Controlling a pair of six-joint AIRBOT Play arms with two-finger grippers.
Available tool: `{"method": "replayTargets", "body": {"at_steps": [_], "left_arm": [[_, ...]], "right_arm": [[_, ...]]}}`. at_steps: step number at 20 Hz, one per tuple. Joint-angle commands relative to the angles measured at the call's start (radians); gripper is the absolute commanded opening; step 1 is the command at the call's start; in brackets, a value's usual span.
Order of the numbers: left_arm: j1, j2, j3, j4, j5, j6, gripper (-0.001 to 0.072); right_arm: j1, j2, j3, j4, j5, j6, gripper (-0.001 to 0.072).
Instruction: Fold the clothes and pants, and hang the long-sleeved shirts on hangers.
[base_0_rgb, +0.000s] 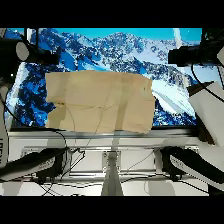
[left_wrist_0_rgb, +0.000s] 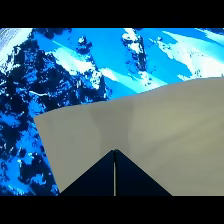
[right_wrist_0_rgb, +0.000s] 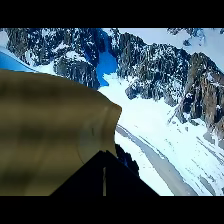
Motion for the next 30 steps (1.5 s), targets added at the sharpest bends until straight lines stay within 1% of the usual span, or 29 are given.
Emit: {"method": "replayTargets", "body": {"at_steps": [1,10,11,12,13,14,15,16,17,18,19,21,22,24,25,26,27,28,30], "left_arm": [[0.001,0.000,0.000,0.000,0.000,0.000,0.0015],[0.001,0.000,0.000,0.000,0.000,0.000,0.0015],[0.001,0.000,0.000,0.000,0.000,0.000,0.0015],[0.001,0.000,0.000,0.000,0.000,0.000,0.0015],[0.001,0.000,0.000,0.000,0.000,0.000,0.0015],[0.001,0.000,0.000,0.000,0.000,0.000,0.0015],[0.001,0.000,0.000,0.000,0.000,0.000,0.0015],[0.001,0.000,0.000,0.000,0.000,0.000,0.0015],[0.001,0.000,0.000,0.000,0.000,0.000,0.0015],[0.001,0.000,0.000,0.000,0.000,0.000,0.0015],[0.001,0.000,0.000,0.000,0.000,0.000,0.0015],[0.001,0.000,0.000,0.000,0.000,0.000,0.0015],[0.001,0.000,0.000,0.000,0.000,0.000,0.0015],[0.001,0.000,0.000,0.000,0.000,0.000,0.0015],[0.001,0.000,0.000,0.000,0.000,0.000,0.0015],[0.001,0.000,0.000,-0.005,0.000,0.000,0.0015],[0.001,0.000,0.000,-0.018,0.000,0.000,0.0015],[0.001,0.000,0.000,-0.035,0.000,0.000,0.0015],[0.001,0.000,0.000,-0.082,0.000,0.000,0.0015]], "right_arm": [[0.001,0.000,0.000,0.000,0.000,0.000,0.0010],[0.001,0.000,0.000,0.000,0.000,0.000,0.0010],[0.001,0.000,0.000,0.001,-0.012,0.000,0.0011],[0.001,-0.003,0.000,-0.010,-0.098,-0.011,0.0011],[-0.004,-0.003,0.000,-0.023,-0.174,-0.040,0.0011],[-0.006,-0.003,0.000,-0.034,-0.187,-0.124,0.0011],[-0.015,-0.005,0.000,-0.064,-0.162,-0.239,0.0011],[-0.038,-0.008,0.000,-0.084,-0.087,-0.337,0.0010],[-0.075,-0.011,-0.008,-0.085,-0.008,-0.413,0.0010],[-0.130,-0.008,-0.034,-0.077,0.035,-0.434,0.0009],[-0.195,-0.007,-0.078,-0.043,0.064,-0.434,0.0009],[-0.330,-0.007,-0.197,0.075,0.100,-0.450,0.0008],[-0.397,-0.007,-0.275,0.171,0.109,-0.462,0.0009],[-0.495,-0.008,-0.447,0.387,0.113,-0.543,0.0009],[-0.522,-0.008,-0.532,0.451,0.087,-0.552,0.0010],[-0.537,-0.008,-0.609,0.470,0.037,-0.546,0.0077],[-0.539,-0.008,-0.689,0.469,-0.011,-0.525,0.0336],[-0.539,-0.008,-0.761,0.474,-0.059,-0.506,0.0474],[-0.539,-0.010,-0.879,0.535,-0.158,-0.495,0.0474]]}}
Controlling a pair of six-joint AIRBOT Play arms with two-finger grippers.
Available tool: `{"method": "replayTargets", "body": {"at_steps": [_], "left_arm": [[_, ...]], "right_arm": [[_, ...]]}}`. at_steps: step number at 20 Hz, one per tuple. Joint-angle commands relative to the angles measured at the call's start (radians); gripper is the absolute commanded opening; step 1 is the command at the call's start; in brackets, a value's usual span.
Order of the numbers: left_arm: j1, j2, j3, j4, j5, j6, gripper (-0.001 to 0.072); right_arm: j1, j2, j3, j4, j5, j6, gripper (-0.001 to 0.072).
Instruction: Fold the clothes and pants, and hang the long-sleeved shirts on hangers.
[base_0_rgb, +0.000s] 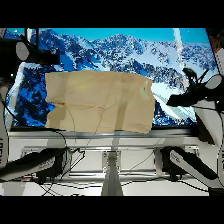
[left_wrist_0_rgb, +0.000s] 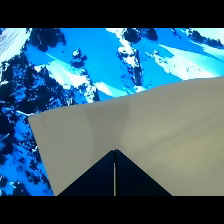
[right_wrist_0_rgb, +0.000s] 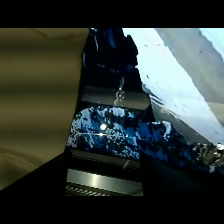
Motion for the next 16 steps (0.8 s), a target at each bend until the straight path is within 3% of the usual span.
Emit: {"method": "replayTargets", "body": {"at_steps": [1,5,9,10,12,14,16], "left_arm": [[0.001,-0.001,0.000,-0.085,0.000,0.000,0.0015],[0.003,-0.005,0.000,-0.082,0.000,0.001,0.0015],[0.003,-0.007,0.000,-0.016,0.000,0.000,0.0020],[0.003,-0.007,0.000,-0.005,0.000,0.000,0.0020],[0.003,-0.007,0.000,0.020,0.000,0.000,0.0021],[0.003,-0.007,0.000,0.057,0.002,0.000,0.0021],[0.005,-0.007,0.000,0.083,0.001,0.000,0.0022]], "right_arm": [[-0.028,-0.007,-0.230,0.160,-0.179,0.005,0.0474],[-0.027,-0.074,-0.301,0.296,-0.303,-0.011,0.0472],[-0.027,-0.173,-0.301,0.441,-0.352,-0.091,0.0420],[-0.027,-0.192,-0.301,0.488,-0.353,-0.127,0.0366],[-0.019,-0.206,-0.295,0.588,-0.357,-0.238,0.0152],[-0.015,-0.203,-0.247,0.649,-0.361,-0.315,0.0011],[-0.015,-0.203,-0.150,0.662,-0.380,-0.321,0.0011]]}}
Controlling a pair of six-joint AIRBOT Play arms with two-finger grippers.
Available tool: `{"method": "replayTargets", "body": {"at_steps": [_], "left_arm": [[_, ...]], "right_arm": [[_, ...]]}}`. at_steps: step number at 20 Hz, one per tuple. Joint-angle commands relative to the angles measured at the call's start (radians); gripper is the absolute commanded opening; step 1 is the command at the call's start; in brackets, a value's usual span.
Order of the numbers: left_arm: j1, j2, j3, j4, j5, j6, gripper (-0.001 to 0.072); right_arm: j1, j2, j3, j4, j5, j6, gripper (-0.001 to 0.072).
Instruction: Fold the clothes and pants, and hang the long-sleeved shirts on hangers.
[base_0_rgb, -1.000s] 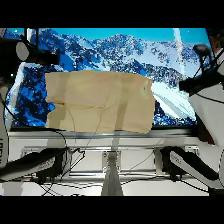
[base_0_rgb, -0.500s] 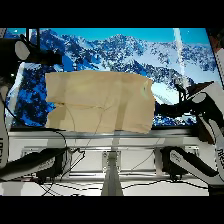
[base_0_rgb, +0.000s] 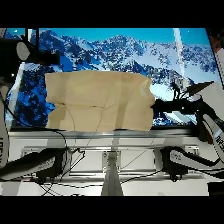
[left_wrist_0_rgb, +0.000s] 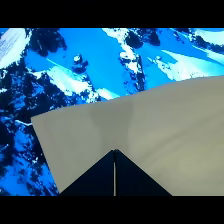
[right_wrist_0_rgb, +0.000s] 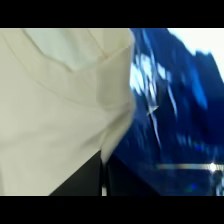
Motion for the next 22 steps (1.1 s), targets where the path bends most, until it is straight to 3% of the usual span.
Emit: {"method": "replayTargets", "body": {"at_steps": [1,2,3,4,9,12,15,18,22], "left_arm": [[0.003,0.000,0.000,0.053,0.000,0.000,0.0035],[0.007,-0.001,0.000,0.056,-0.001,0.000,0.0207],[0.013,-0.004,0.000,0.055,-0.001,0.000,0.0425],[0.018,-0.007,0.000,0.055,-0.004,0.000,0.0492],[0.038,-0.069,-0.002,0.056,-0.127,0.000,0.0491],[0.075,-0.104,-0.066,0.042,-0.238,0.000,0.0489],[0.127,-0.082,-0.237,-0.159,-0.288,0.016,0.0489],[0.130,0.010,-0.475,-0.432,-0.221,0.050,0.0490],[0.080,0.135,-0.773,-0.648,-0.179,0.068,0.0490]], "right_arm": [[0.003,-0.009,0.143,0.100,-0.035,-0.074,0.0010],[0.003,-0.009,0.202,0.100,-0.063,-0.073,0.0011],[0.003,-0.009,0.267,0.100,-0.099,-0.071,0.0011],[0.003,-0.009,0.322,0.097,-0.138,-0.059,0.0011],[0.003,-0.009,0.442,0.094,-0.388,-0.028,0.0011],[0.003,-0.014,0.441,0.061,-0.394,-0.029,0.0011],[0.003,-0.017,0.441,0.001,-0.378,-0.029,0.0011],[0.003,-0.017,0.441,-0.056,-0.378,-0.029,0.0011],[0.003,-0.017,0.441,-0.070,-0.379,-0.029,0.0011]]}}
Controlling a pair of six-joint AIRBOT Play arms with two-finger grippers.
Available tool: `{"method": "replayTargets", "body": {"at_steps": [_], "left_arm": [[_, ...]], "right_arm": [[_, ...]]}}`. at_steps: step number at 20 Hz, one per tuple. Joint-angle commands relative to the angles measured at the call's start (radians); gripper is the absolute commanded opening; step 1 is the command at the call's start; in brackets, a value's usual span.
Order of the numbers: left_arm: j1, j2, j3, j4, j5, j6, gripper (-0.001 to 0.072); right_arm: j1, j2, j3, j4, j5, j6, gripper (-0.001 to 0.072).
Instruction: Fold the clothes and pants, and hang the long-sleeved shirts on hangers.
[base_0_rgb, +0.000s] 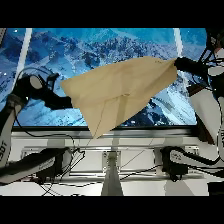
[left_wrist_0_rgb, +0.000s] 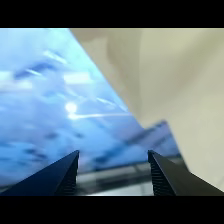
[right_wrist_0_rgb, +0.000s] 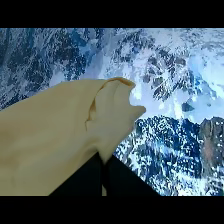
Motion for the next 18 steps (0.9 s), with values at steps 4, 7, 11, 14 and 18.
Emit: {"method": "replayTargets", "body": {"at_steps": [4,7,11,14,18], "left_arm": [[-0.136,0.084,-0.378,-0.295,0.106,0.018,0.0491],[-0.259,0.084,-0.418,-0.343,0.225,0.017,0.0490],[-0.377,0.084,-0.418,-0.433,0.365,0.017,0.0450],[-0.433,0.084,-0.418,-0.467,0.402,0.017,0.0450],[-0.482,0.058,-0.418,-0.469,0.415,0.017,0.0163]], "right_arm": [[0.001,-0.001,0.001,-0.024,0.002,0.001,0.0011],[0.001,-0.001,0.001,-0.024,0.012,0.001,0.0011],[0.001,-0.001,0.001,-0.024,0.014,0.001,0.0011],[0.001,-0.001,0.001,-0.024,0.014,0.001,0.0011],[0.001,-0.001,0.001,-0.024,0.014,0.001,0.0011]]}}
